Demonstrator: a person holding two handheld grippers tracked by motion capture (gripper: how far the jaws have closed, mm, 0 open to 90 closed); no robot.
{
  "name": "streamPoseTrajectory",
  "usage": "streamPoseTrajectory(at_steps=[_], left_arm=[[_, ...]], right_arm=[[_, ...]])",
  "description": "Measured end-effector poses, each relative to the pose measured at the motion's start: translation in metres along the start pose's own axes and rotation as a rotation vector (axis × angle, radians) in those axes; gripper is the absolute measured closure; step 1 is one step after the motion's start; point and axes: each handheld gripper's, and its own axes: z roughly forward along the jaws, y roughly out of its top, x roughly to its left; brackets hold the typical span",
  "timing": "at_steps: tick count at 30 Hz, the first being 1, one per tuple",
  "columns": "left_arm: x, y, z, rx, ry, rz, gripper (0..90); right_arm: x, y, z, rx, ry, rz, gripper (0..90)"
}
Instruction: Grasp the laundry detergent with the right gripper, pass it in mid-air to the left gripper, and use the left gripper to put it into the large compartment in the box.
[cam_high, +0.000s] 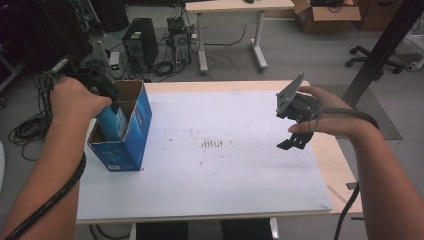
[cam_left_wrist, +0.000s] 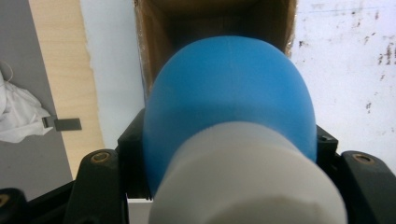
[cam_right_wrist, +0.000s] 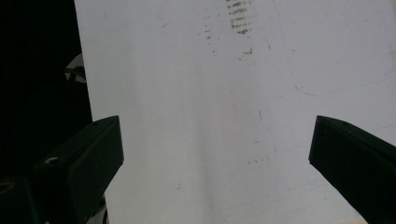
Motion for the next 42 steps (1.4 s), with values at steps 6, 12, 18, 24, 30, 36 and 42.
streamPoseTrajectory(at_steps=[6, 12, 18, 24, 30, 36, 42], left_arm=[[-0.001, 0.0, 0.017, 0.01, 0.007, -0.003, 37.8], [0.0, 0.001, 0.03, 0.01, 0.005, -0.005, 37.8], [0.001, 0.001, 0.043, 0.016, 0.01, -0.006, 37.8], [0.003, 0.002, 0.054, 0.026, 0.008, -0.013, 37.8], [0.002, 0.002, 0.06, 0.037, 0.008, -0.004, 37.8], [0.001, 0.002, 0.065, 0.049, 0.0, 0.004, 37.8], [0.002, 0.002, 0.07, 0.055, -0.001, 0.003, 37.8]], right_arm=[[0.0, 0.001, 0.001, 0.002, -0.001, -0.001, 3.2], [0.001, 0.0, 0.003, 0.003, 0.004, -0.001, 3.3], [0.001, -0.001, 0.006, 0.006, 0.007, 0.002, 3.3], [0.0, -0.001, 0.007, 0.004, 0.009, 0.001, 3.3], [0.0, 0.0, 0.009, 0.005, 0.012, 0.0, 3.2], [0.0, 0.001, 0.012, -0.001, 0.017, 0.001, 3.4], [0.0, -0.001, 0.012, 0.001, 0.017, 0.003, 3.4]])
